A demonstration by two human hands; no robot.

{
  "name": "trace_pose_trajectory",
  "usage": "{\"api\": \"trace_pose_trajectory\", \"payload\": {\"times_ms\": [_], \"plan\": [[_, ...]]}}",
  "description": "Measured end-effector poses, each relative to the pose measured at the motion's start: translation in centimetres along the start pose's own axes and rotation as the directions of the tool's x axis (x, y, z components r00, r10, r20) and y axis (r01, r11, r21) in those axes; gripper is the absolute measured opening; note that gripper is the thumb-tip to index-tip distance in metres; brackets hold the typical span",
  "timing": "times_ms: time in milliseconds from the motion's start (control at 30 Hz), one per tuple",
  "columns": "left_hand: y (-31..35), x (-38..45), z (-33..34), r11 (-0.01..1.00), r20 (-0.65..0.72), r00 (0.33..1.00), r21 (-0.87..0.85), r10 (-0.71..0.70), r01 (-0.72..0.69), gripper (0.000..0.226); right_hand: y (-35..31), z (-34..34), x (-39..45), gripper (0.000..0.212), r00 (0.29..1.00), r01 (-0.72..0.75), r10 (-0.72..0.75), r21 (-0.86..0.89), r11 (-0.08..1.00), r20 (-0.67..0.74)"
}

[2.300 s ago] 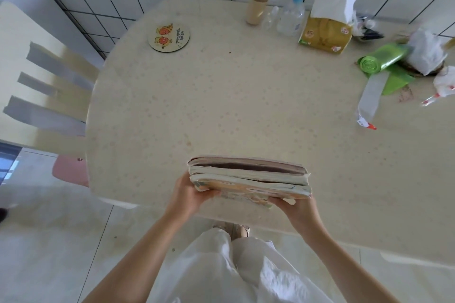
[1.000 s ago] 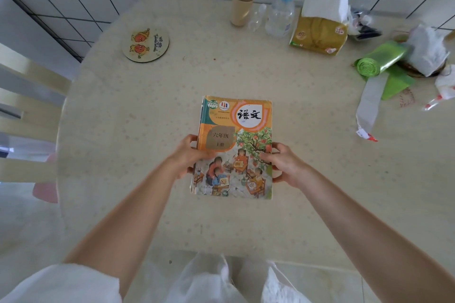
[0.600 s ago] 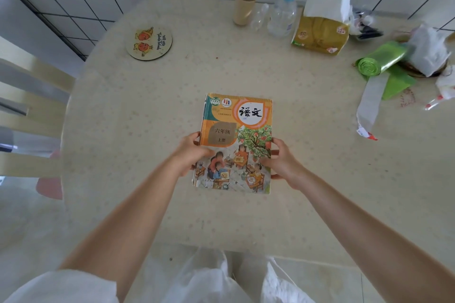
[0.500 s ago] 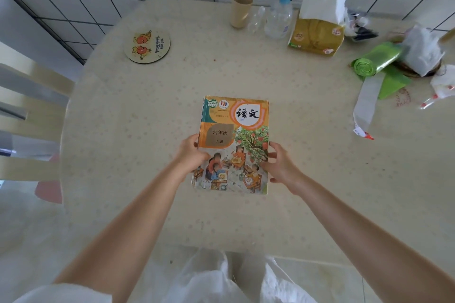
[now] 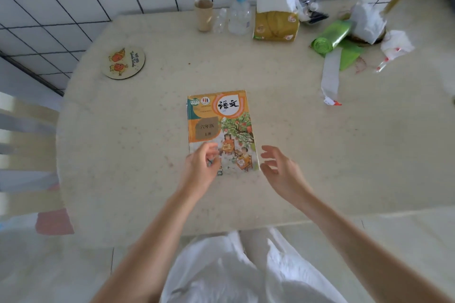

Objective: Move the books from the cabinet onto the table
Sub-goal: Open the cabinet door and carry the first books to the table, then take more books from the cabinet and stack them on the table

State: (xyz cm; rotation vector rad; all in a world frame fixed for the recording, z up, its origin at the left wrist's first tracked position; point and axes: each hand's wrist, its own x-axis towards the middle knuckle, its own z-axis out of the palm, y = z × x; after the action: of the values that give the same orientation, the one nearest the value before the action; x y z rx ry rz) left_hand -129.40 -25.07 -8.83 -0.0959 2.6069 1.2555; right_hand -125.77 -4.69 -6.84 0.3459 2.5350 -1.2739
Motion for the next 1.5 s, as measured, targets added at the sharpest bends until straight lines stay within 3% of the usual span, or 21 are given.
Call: {"api": "trace_pose_trajectory", "payload": {"times_ms": [167,300,567,767,933,1067,1233,1333,1500], "plan": [[-0.6,-2.7,1.5,0.992,0.131,0.983,0.010,0.127,-0.129,0.024,1.9,1.5,-4.4,0.032,0.983,-0.046,0.056,0.062,0.997,-0.174],[-0.6,-3.8,2.4,0.974,0.265,0.942,0.041,0.204,-0.223,0.022,3.5,3.5,-9.1,0.031,0.925,-0.105,0.161,0.175,0.979,-0.345],[2.0,-7.0,5.6,0.925,0.566,0.773,0.047,0.287,-0.377,0.016,7.6,5.4,-19.1,0.029,0.754,-0.216,0.332,0.264,0.940,-0.566],[4.6,-13.1,10.2,0.831,0.757,0.551,0.020,0.350,-0.555,0.016,10.4,6.9,-29.0,0.028,0.498,-0.287,0.511,0.423,0.859,-0.700],[5.9,-21.8,14.3,0.738,0.853,0.344,-0.071,0.394,-0.671,0.016,12.6,10.5,-39.5,0.025,0.262,-0.320,0.643,0.564,0.761,-0.720],[5.0,-30.7,17.3,0.678,0.896,0.183,-0.159,0.404,-0.718,0.015,14.4,14.1,-48.5,0.025,0.126,-0.326,0.712,0.649,0.687,-0.690],[1.5,-43.9,21.1,0.629,0.949,-0.034,-0.235,0.314,-0.741,0.021,16.4,19.3,-60.7,0.027,-0.052,-0.302,0.774,0.749,0.590,-0.631],[-0.7,-52.2,23.3,0.588,0.945,-0.179,-0.311,0.273,-0.746,0.028,17.4,22.6,-67.5,0.027,-0.177,-0.271,0.808,0.817,0.509,-0.562],[-2.6,-63.1,25.6,0.553,0.919,-0.355,-0.387,0.171,-0.737,0.025,18.2,26.8,-75.8,0.027,-0.354,-0.175,0.831,0.903,0.393,-0.430]]}}
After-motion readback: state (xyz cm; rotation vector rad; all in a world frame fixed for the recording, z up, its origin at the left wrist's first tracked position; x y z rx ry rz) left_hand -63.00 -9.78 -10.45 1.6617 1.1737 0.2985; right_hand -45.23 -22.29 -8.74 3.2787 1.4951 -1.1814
